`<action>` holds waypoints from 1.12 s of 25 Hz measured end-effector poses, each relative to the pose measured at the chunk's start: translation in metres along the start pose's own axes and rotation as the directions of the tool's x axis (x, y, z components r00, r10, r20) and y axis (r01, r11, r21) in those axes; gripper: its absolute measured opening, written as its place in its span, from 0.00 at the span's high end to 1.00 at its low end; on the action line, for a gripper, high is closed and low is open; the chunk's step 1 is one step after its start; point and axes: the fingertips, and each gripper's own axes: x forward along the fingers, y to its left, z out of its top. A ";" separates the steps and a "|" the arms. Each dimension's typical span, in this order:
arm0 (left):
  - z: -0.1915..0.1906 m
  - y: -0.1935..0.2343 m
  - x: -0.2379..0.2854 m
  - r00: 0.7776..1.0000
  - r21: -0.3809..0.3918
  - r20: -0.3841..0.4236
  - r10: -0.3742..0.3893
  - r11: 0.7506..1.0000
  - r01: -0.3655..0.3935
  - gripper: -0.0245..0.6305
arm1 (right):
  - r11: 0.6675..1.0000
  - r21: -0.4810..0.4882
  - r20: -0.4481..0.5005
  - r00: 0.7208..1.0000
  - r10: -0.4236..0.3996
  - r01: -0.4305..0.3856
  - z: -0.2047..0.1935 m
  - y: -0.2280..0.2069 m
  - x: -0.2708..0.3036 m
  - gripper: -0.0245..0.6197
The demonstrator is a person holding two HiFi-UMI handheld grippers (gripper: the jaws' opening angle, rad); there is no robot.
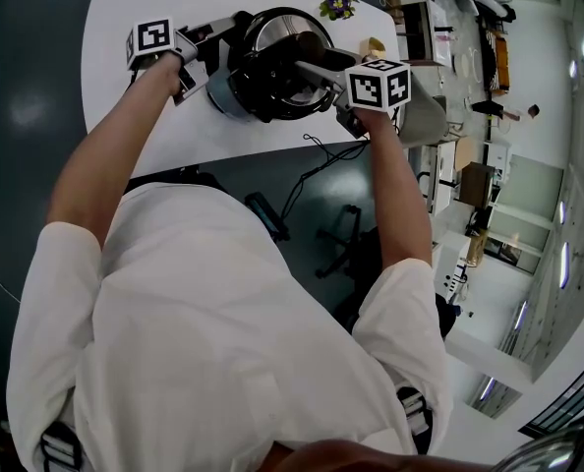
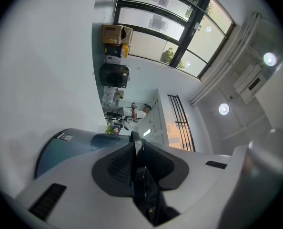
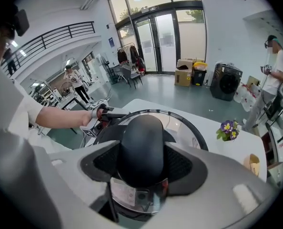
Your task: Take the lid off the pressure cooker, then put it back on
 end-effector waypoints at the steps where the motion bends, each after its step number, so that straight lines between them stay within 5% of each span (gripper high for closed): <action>1: 0.001 0.003 0.000 1.000 0.000 0.003 0.004 1.000 -0.004 0.86 | 1.000 -0.007 -0.003 1.000 -0.001 0.001 0.000 0.000 0.000 0.52; 15: 0.000 0.000 0.002 1.000 0.023 -0.011 0.003 1.000 -0.003 0.86 | 0.991 -0.122 -0.017 0.999 0.048 -0.049 -0.004 0.000 0.002 0.51; 28: 0.005 0.009 -0.001 0.999 0.041 0.017 0.033 0.999 -0.034 0.86 | 0.931 -0.326 -0.095 0.986 0.138 -0.162 -0.006 0.003 0.002 0.51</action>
